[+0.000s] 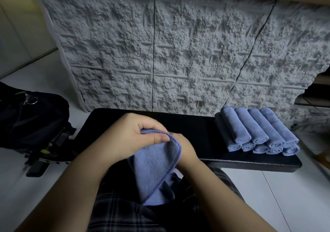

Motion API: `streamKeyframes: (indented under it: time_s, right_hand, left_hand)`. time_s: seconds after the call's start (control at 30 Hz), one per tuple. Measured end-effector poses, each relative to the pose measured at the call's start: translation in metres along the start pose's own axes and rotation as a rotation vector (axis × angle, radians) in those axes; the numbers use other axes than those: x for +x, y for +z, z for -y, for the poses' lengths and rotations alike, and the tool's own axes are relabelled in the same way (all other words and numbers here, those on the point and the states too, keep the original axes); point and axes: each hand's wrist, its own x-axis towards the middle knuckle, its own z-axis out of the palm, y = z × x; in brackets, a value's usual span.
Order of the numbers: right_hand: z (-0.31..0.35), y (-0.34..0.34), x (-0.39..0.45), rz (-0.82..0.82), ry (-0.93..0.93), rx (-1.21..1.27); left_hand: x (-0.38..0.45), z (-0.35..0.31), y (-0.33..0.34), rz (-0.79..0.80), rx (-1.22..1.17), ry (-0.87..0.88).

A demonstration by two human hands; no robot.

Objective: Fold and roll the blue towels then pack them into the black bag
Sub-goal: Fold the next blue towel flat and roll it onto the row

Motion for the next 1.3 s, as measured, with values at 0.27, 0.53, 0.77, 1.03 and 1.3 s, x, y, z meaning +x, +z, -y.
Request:
streamKeyframes:
  time_s: [0.27,0.53,0.77,1.03,1.3]
  right_hand:
    - [-0.036,0.002,-0.003,-0.259,0.327,0.138]
    - [-0.013,-0.035,-0.012,-0.428,0.160,0.731]
    - [0.005,-0.057,-0.022,-0.450,-0.090,0.912]
    - [-0.024,-0.051,-0.025,-0.416,0.002,0.580]
    - [-0.036,-0.042,-0.026,-0.309,0.125,0.705]
  left_hand:
    - [0.001,-0.003,-0.013,-0.117,0.280,0.064]
    - [0.008,0.013,0.003,-0.024,0.446,0.028]
    - [0.016,0.017,0.018,-0.102,0.417,0.085]
    - [0.012,0.017,-0.004,-0.510,0.459,0.182]
    - [0.010,0.024,-0.019,-0.615,0.482,0.117]
